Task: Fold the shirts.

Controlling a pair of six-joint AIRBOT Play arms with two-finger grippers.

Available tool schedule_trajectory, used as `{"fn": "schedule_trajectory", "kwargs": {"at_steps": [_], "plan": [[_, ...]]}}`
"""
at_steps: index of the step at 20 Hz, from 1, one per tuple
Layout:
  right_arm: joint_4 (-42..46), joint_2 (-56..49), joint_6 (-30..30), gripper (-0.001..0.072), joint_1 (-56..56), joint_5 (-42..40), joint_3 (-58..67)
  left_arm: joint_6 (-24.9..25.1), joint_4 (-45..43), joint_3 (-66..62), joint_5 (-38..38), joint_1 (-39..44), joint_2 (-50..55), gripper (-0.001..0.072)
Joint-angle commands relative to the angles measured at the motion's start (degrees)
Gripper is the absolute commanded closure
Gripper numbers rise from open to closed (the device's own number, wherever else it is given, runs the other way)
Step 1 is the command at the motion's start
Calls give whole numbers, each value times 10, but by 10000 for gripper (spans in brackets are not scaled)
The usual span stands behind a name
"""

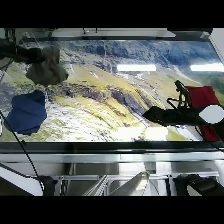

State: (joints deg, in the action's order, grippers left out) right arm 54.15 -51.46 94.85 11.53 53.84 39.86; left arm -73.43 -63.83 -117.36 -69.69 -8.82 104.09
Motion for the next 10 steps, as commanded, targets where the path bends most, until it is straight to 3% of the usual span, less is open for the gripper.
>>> {"fn": "schedule_trajectory", "kwargs": {"at_steps": [1,6,10], "plan": [[2,2,-6,210,-1,4,3,1,84,23,-32,65,-78,690],[2,40,-28,211,-9,21,17,0,83,137,-84,191,-126,692],[2,61,-36,211,-48,31,18,0,84,223,-33,271,-119,691]]}}
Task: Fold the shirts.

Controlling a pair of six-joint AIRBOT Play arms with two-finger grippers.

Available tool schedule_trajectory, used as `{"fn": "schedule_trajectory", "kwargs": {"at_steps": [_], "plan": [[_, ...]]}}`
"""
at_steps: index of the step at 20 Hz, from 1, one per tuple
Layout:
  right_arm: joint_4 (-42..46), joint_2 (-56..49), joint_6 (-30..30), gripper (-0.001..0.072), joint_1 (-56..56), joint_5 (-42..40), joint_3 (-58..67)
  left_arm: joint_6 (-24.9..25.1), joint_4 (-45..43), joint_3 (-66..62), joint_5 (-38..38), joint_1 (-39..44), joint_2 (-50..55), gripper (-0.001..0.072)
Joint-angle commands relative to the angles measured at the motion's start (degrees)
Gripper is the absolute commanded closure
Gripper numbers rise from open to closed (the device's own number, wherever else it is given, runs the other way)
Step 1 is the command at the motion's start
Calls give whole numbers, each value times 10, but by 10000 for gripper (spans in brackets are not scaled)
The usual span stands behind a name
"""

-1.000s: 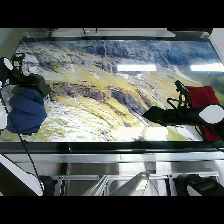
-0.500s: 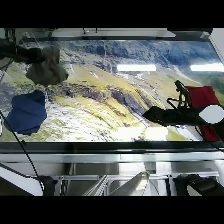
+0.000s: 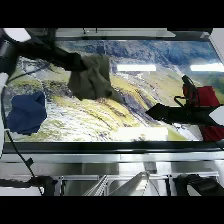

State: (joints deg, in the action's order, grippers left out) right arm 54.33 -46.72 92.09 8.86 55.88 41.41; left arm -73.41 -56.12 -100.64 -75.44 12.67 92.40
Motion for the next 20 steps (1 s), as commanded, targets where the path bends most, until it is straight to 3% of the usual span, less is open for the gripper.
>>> {"fn": "schedule_trajectory", "kwargs": {"at_steps": [1,3,4,8,11,13,16,20], "plan": [[1,13,-9,211,-29,17,2,0,7,72,35,71,2,681],[0,10,-20,210,-34,20,2,0,6,85,33,91,14,146],[-3,7,-23,210,-34,21,2,-2,2,80,23,92,17,-13],[-64,-40,-104,211,-30,21,2,-41,-101,20,-85,51,14,-13],[-165,-121,-211,210,-23,19,2,-52,-92,106,-93,-1,-11,5],[-213,-180,-278,211,-9,6,2,-44,-85,196,-73,-23,-23,5],[-220,-266,-303,211,-2,-6,2,-19,-70,311,0,-41,-21,6],[-223,-335,-321,211,-3,-34,3,63,71,376,101,-43,-10,6]]}}
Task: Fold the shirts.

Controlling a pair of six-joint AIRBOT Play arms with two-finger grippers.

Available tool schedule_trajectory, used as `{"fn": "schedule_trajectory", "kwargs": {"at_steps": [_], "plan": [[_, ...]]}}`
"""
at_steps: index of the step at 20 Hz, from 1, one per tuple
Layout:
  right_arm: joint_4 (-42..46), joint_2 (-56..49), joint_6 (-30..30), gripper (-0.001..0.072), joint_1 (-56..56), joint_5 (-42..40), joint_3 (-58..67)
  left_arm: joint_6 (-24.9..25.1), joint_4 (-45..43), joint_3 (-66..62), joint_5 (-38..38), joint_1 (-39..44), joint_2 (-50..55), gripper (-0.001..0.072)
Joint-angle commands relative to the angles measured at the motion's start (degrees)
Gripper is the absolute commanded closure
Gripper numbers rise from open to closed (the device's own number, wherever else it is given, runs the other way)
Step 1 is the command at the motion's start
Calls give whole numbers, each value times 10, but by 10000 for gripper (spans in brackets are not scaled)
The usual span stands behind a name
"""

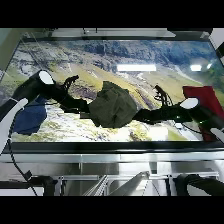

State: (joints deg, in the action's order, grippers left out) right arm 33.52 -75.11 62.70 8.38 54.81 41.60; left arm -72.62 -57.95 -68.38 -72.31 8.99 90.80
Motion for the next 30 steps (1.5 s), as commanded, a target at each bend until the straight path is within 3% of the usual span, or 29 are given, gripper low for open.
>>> {"fn": "schedule_trajectory", "kwargs": {"at_steps": [1,4,7,8,9,10,11,12,18,19,20,21,24,30], "plan": [[-20,-61,-27,211,2,-34,1,69,118,60,83,-6,14,6],[-82,-80,-68,211,3,-40,2,78,136,62,84,-5,49,7],[-153,-89,-103,216,5,-52,2,127,203,62,89,-2,61,11],[-161,-93,-105,354,9,-61,2,130,213,61,94,-2,61,140],[-163,-96,-105,497,13,-66,2,134,216,61,96,-2,61,366],[-165,-98,-105,511,18,-70,2,137,216,61,94,-3,61,536],[-170,-100,-105,525,22,-70,2,137,219,61,89,-6,61,641],[-175,-100,-116,702,24,-70,2,137,222,59,80,-8,61,698],[-172,-78,-149,693,16,-65,3,143,216,-7,2,-22,43,693],[-150,-68,-145,653,5,-63,3,143,215,-11,0,-22,40,693],[-130,-57,-137,452,-10,-60,3,143,215,-9,-2,-22,39,693],[-110,-47,-118,308,-30,-54,3,143,215,-2,-2,-22,39,693],[-76,-47,-60,307,-87,-55,3,150,215,26,2,-22,39,693],[-138,-117,-75,309,-45,-53,3,162,216,-2,-11,-22,39,693]]}}
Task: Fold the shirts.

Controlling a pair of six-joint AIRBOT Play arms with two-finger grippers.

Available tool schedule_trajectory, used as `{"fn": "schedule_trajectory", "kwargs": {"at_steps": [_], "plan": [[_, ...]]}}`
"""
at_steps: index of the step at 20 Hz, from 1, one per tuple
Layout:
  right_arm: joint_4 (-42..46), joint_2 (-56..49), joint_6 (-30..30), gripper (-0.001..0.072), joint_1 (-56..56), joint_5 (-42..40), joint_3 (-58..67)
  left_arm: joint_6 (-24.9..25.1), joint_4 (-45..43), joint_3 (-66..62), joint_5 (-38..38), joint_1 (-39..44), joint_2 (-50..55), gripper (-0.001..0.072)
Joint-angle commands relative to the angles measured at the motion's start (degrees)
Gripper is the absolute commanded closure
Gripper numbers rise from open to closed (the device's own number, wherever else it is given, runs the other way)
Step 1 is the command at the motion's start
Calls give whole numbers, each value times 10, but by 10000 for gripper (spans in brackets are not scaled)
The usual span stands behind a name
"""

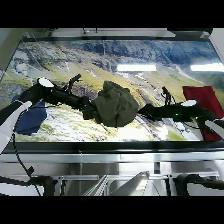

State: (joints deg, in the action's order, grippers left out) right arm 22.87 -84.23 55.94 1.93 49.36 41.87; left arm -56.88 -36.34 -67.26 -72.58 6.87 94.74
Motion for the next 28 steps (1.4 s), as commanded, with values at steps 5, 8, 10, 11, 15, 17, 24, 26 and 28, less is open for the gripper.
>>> {"fn": "schedule_trajectory", "kwargs": {"at_steps": [5,8,10,11,15,17,24,26,28], "plan": [[-114,-38,-52,380,76,-25,3,4,1,-39,-23,-1,0,693],[-116,-38,-52,702,80,-30,15,4,2,-52,-27,-1,0,693],[-116,-35,-74,698,80,-18,29,4,4,-64,-39,-1,-1,693],[-116,-28,-80,699,79,-7,37,4,4,-74,-51,-1,-1,694],[-114,80,-80,699,47,92,98,-13,28,-154,-132,-2,-46,695],[-115,188,-74,699,17,139,153,-12,92,-206,-154,-3,-109,697],[-50,547,-26,699,-117,29,309,-45,96,-435,-34,-2,-348,690],[-49,583,-11,699,-144,48,308,-73,55,-447,-24,10,-384,690],[-49,574,7,699,-146,85,306,-89,16,-415,-14,32,-402,690]]}}
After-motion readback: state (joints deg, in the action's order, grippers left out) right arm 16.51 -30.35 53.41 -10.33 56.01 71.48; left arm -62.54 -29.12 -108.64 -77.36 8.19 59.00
